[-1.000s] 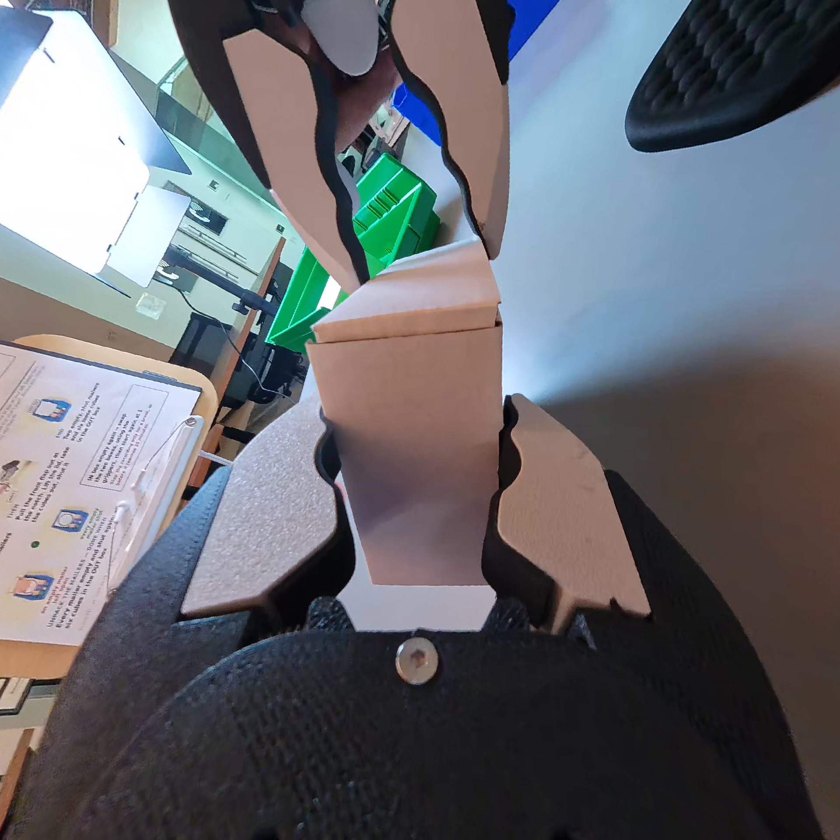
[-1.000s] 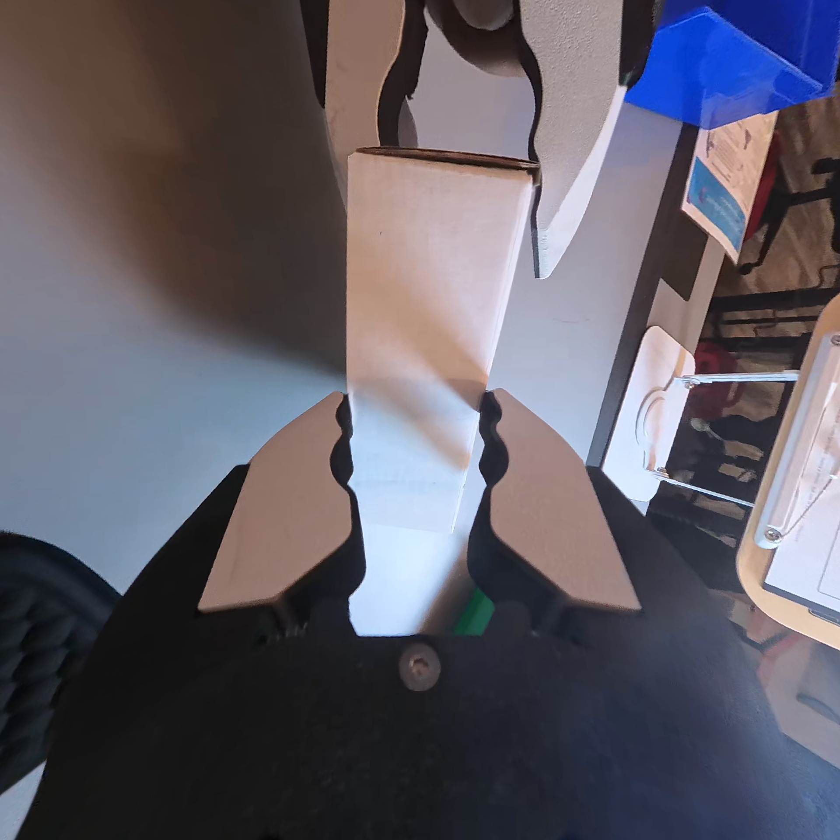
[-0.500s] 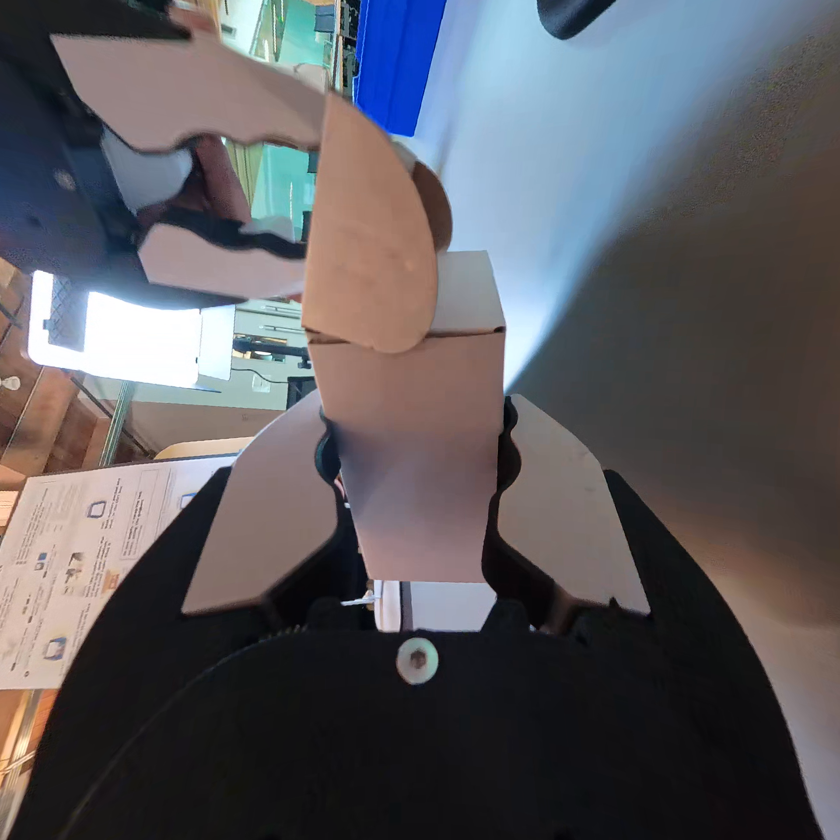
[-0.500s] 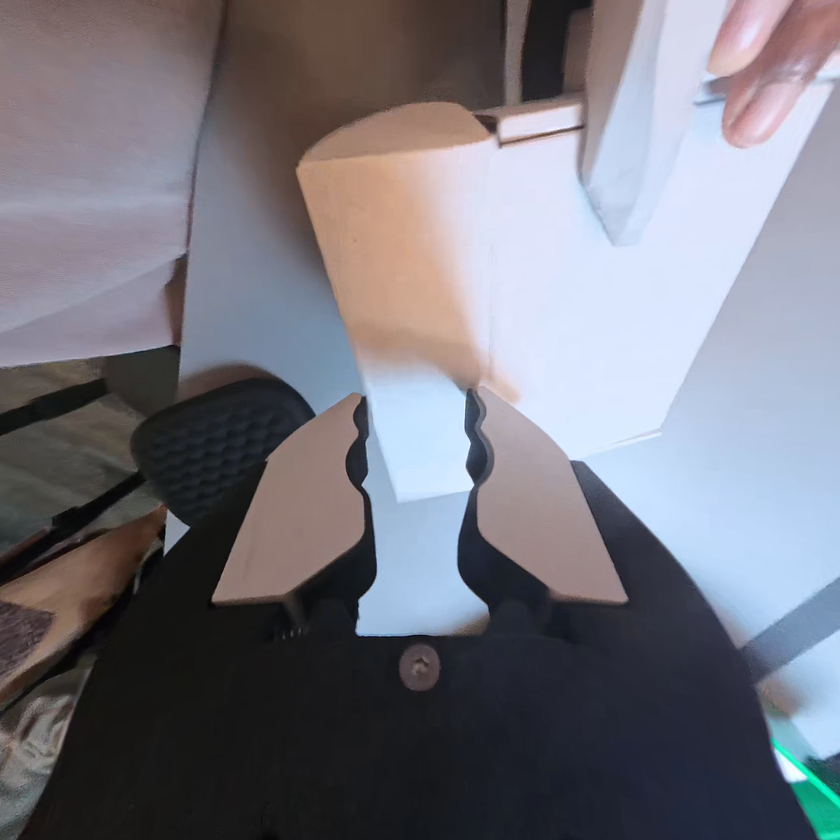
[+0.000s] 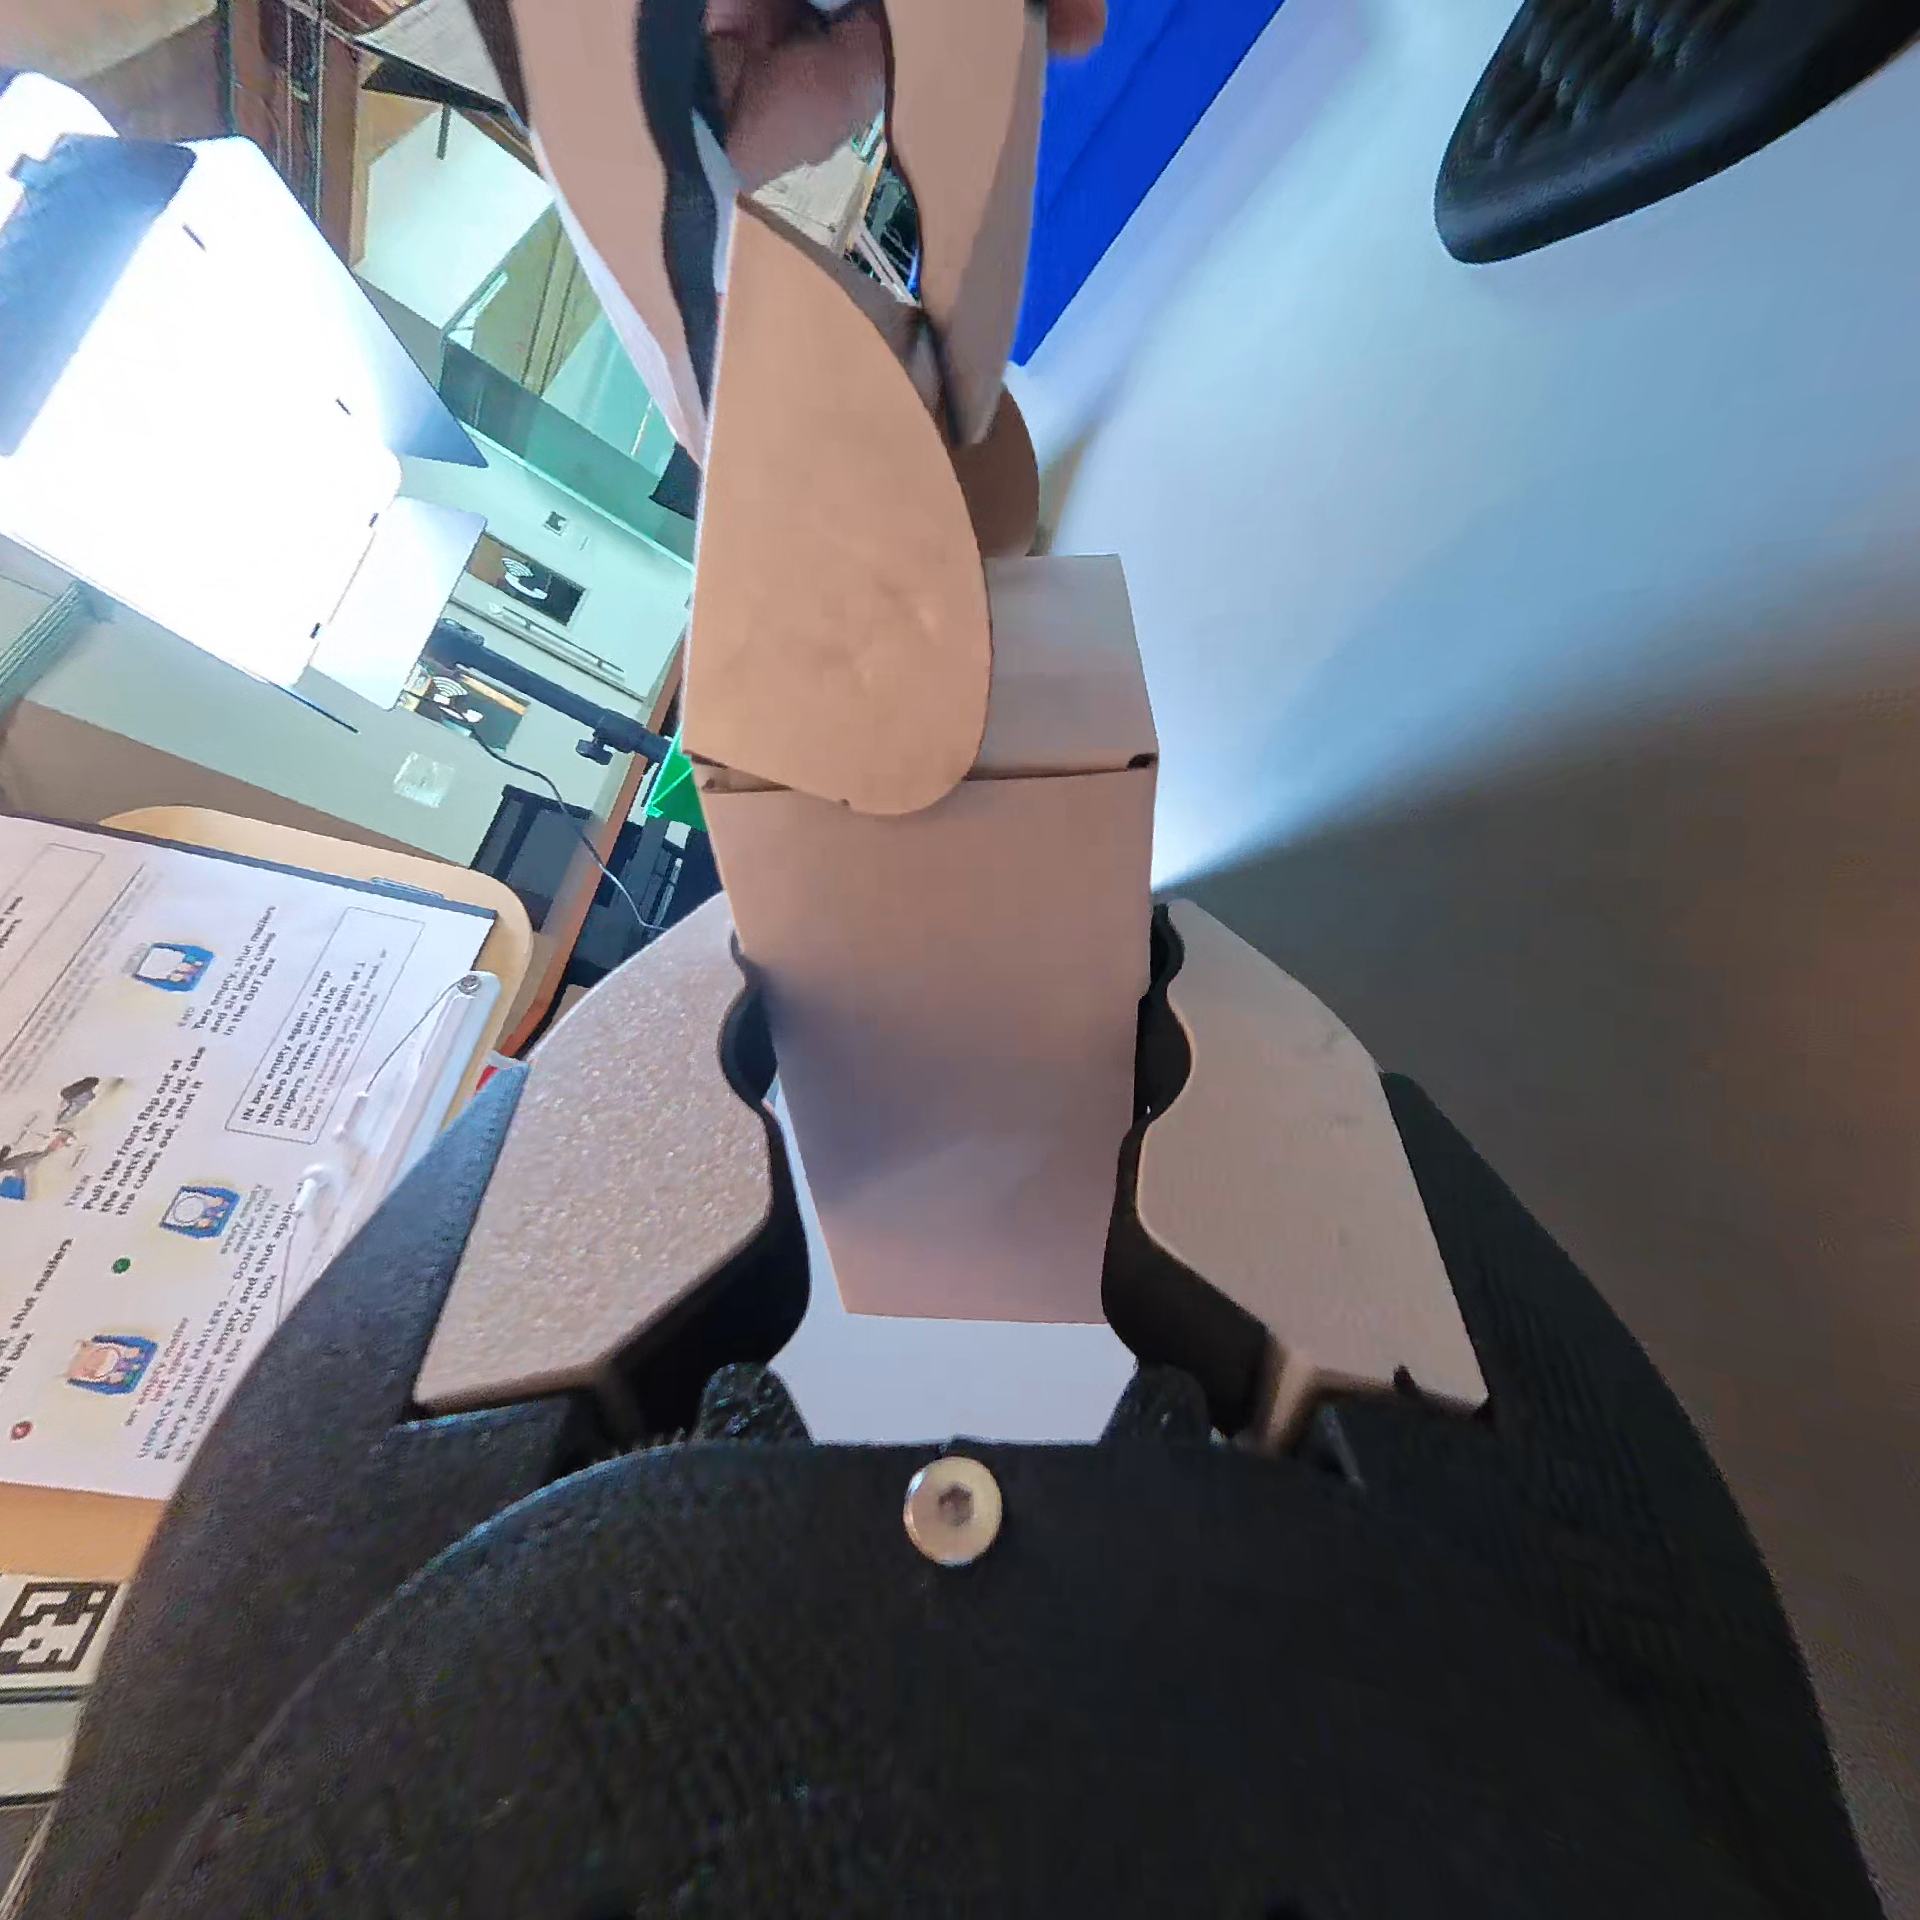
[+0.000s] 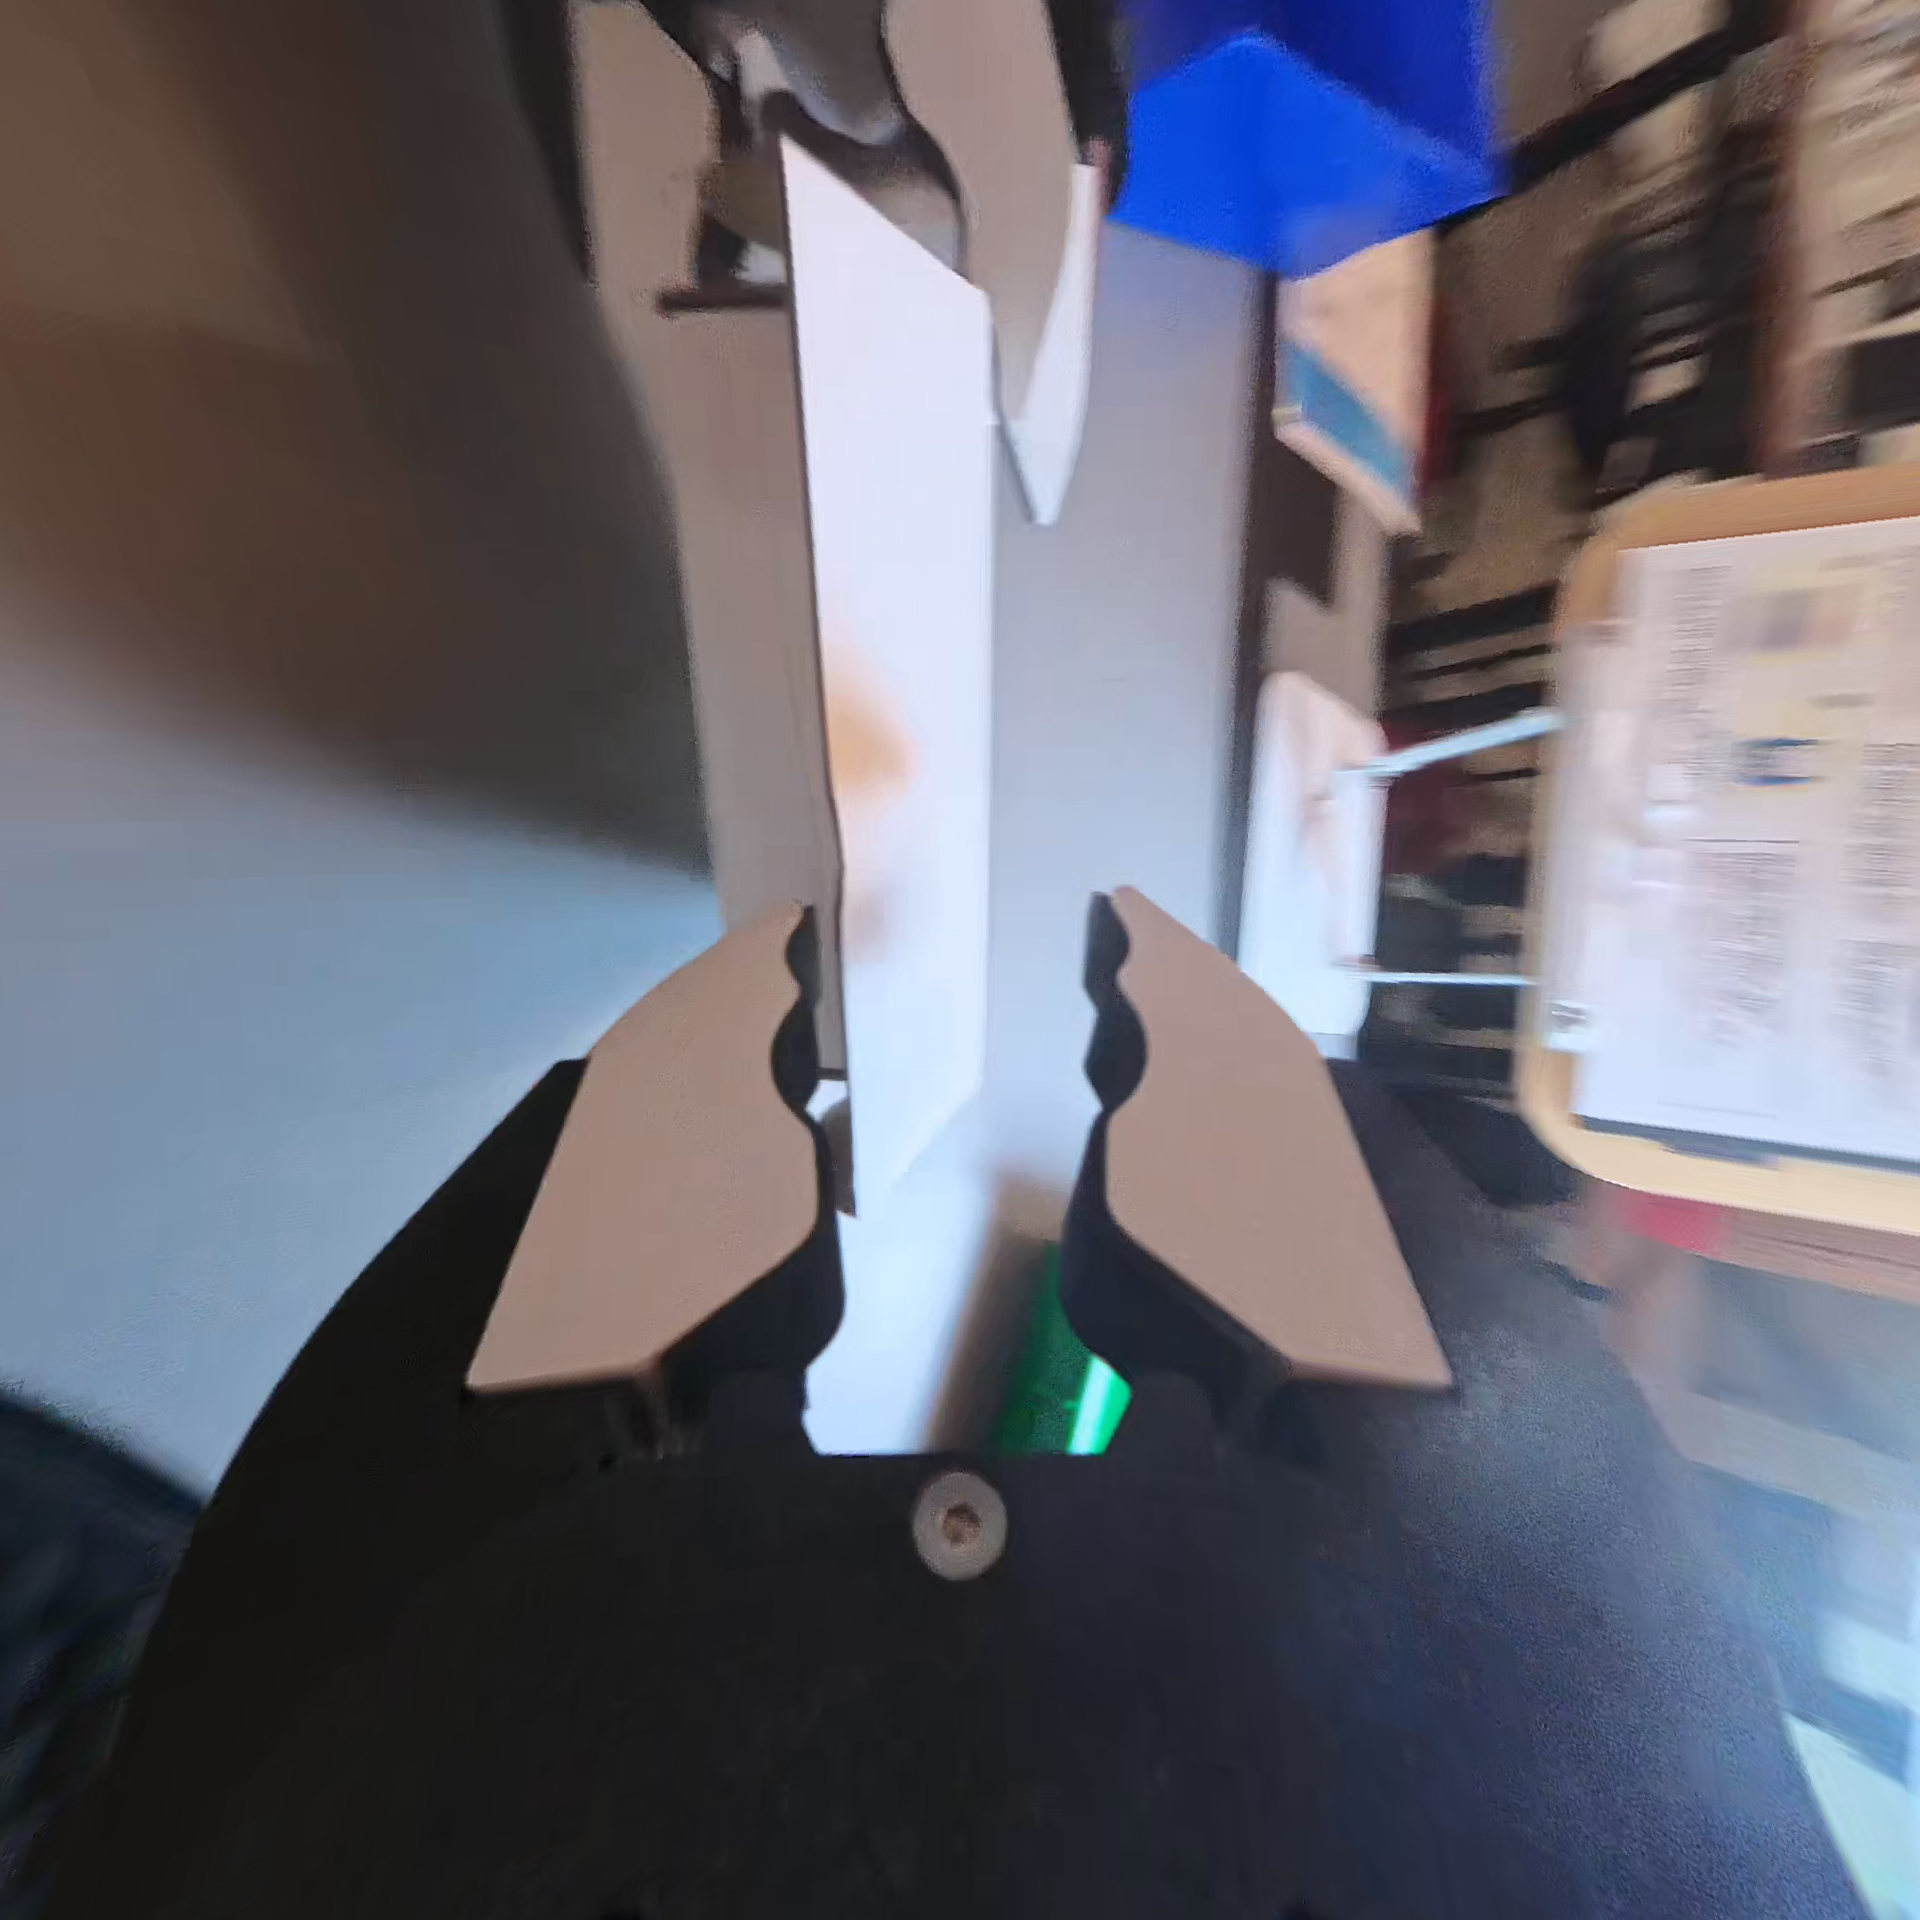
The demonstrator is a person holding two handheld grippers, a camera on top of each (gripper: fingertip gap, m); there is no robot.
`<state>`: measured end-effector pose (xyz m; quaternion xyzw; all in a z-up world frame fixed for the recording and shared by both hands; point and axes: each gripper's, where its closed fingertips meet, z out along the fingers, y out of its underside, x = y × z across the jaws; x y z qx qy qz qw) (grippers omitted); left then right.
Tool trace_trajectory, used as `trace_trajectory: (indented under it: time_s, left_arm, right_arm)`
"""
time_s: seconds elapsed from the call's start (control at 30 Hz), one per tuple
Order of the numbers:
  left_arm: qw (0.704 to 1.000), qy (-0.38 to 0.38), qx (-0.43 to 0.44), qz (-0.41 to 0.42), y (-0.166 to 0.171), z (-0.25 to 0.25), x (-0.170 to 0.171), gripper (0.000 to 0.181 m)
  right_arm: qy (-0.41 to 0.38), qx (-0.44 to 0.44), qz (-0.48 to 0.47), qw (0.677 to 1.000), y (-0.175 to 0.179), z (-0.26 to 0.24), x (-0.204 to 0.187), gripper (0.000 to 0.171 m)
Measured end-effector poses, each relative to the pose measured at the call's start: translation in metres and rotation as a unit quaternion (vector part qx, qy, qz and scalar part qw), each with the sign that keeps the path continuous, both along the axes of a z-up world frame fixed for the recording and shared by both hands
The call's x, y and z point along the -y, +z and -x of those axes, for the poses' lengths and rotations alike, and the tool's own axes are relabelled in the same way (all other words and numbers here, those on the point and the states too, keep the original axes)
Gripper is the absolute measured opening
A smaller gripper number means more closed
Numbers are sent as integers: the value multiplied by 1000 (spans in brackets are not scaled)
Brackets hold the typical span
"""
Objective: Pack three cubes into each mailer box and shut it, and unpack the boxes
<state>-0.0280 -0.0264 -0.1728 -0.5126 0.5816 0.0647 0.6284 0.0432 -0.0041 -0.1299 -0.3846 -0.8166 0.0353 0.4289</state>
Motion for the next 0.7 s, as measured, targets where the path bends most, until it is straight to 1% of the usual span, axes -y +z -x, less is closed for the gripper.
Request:
trace_trajectory:
  time_s: [0.07, 0.1, 0.13, 0.23, 0.3, 0.33, 0.4, 0.43, 0.5, 0.57, 0.6, 0.63, 0.7]
  left_arm:
    - [1000, 3, 2, -3, -3, 0, -3, 70]
    - [1000, 4, 3, -4, -4, 0, -4, 70]
    - [1000, 7, 3, -3, -5, 2, -6, 70]
    - [999, 36, -24, -20, -13, 11, -16, 70]
    - [998, 57, -34, -9, -20, 17, -23, 74]
    - [997, 68, -30, 18, -24, 21, -26, 77]
    - [989, 97, 0, 114, -38, 32, -29, 81]
    - [978, 102, 30, 180, -46, 35, -27, 85]
    - [943, 95, 130, 289, -45, 35, -20, 94]
    - [890, 80, 242, 378, -32, 31, -14, 98]
    - [864, 80, 283, 409, -26, 29, -12, 98]
    - [845, 85, 313, 425, -22, 28, -11, 98]
    - [825, 99, 352, 430, -15, 23, -12, 96]
  right_arm:
    - [1, -55, -68, 996, -1, 1, -5, 30]
    - [6, -65, -88, 994, -3, 2, -4, 14]
    - [12, -73, -99, 992, -4, 2, -1, 2]
    - [13, -64, -106, 992, -4, 5, 2, 1]
    - [10, -53, -95, 994, -5, 8, 1, 1]
    - [2, -48, -91, 995, -5, 10, -1, 1]
    - [-16, -42, -82, 996, -3, 11, -9, 1]
    - [-26, -40, -68, 997, -2, 12, -12, 1]
    - [-53, -33, -41, 997, 0, 11, -19, 2]
    - [-78, -32, -21, 996, 2, 11, -24, 2]
    - [-89, -32, -13, 995, 3, 11, -24, 2]
    - [-96, -32, -7, 995, 3, 12, -23, 2]
    - [-103, -31, -5, 994, 0, 15, -18, 2]
